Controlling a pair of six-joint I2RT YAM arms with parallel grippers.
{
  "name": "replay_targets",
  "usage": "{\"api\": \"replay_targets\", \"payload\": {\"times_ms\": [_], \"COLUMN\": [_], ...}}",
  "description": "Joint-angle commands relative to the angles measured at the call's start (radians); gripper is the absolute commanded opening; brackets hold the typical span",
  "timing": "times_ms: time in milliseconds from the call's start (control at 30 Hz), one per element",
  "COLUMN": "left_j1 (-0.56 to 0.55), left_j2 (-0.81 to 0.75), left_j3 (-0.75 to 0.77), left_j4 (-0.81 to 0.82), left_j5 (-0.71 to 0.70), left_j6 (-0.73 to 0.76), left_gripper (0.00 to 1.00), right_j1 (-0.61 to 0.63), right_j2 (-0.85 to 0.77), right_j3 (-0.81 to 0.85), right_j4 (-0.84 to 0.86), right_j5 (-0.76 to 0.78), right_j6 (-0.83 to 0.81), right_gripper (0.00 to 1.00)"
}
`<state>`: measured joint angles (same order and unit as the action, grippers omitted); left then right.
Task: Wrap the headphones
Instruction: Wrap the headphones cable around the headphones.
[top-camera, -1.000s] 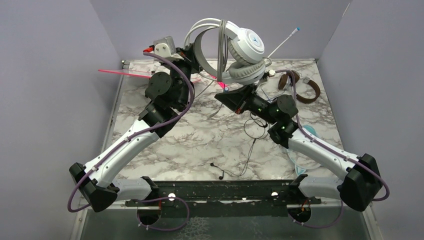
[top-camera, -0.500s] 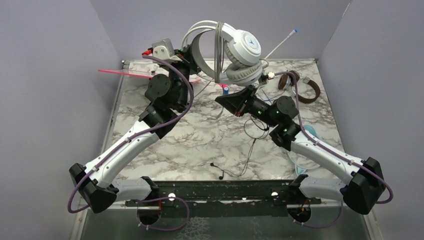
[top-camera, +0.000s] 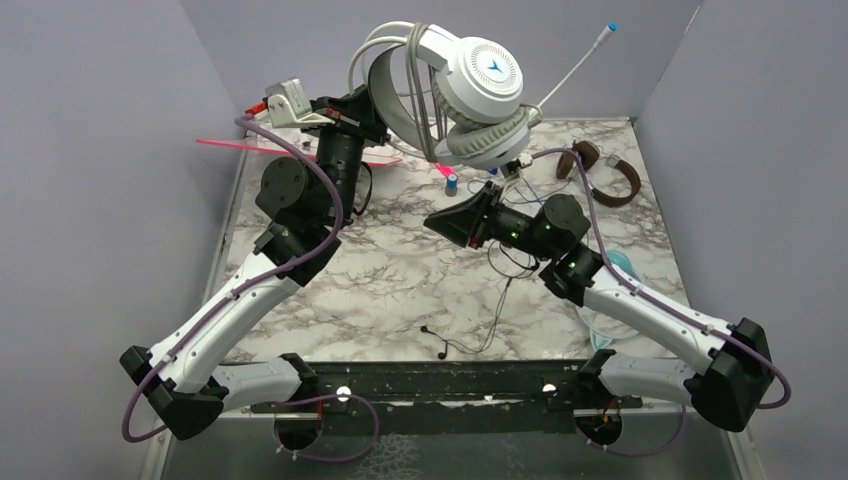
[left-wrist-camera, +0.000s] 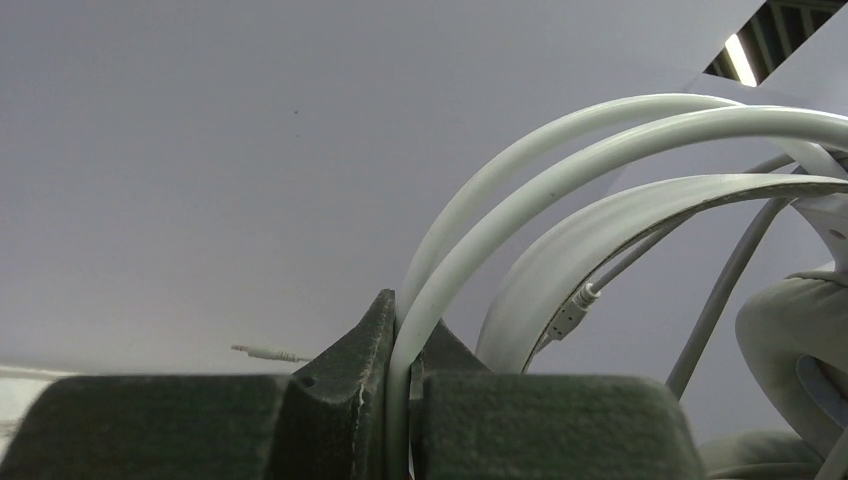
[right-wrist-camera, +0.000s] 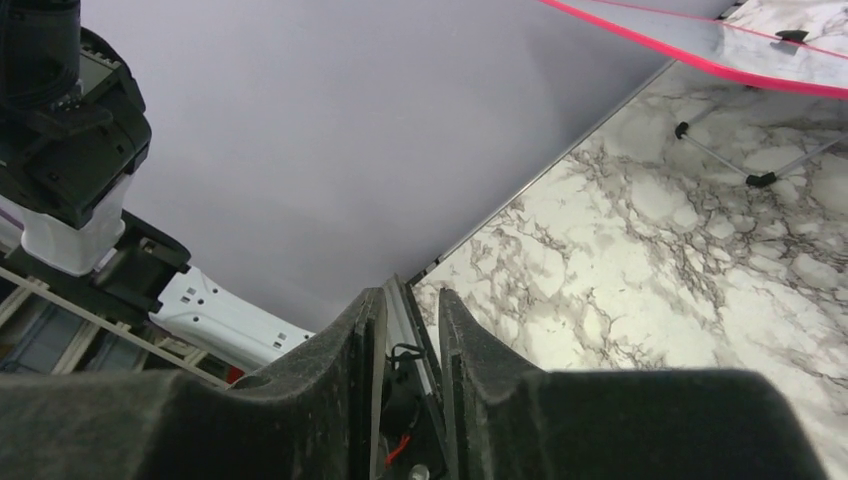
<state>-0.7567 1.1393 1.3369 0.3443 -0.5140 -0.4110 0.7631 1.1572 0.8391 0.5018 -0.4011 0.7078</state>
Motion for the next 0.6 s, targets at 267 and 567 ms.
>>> {"api": "replay_targets", "payload": {"times_ms": [267, 567], "left_j1": [-0.001, -0.001], "left_j2": [-0.048, -0.094], "left_j3": [0.021, -0.020], "left_j4": [0.190, 0.141], "left_j5": [0.214, 0.046], "left_j6": [0.156, 0.104], "left_gripper": [0.00, 0.00], "right_j1": [-0.125, -0.624], "right_j2": [-0.110, -0.090], "right_j3": [0.295, 0.289], "right_j4": [-0.864, -0.950], "right_j5": [0.219, -0.319], "right_j6": [-0.356, -0.381], "right_gripper": [0.65, 0.71]}}
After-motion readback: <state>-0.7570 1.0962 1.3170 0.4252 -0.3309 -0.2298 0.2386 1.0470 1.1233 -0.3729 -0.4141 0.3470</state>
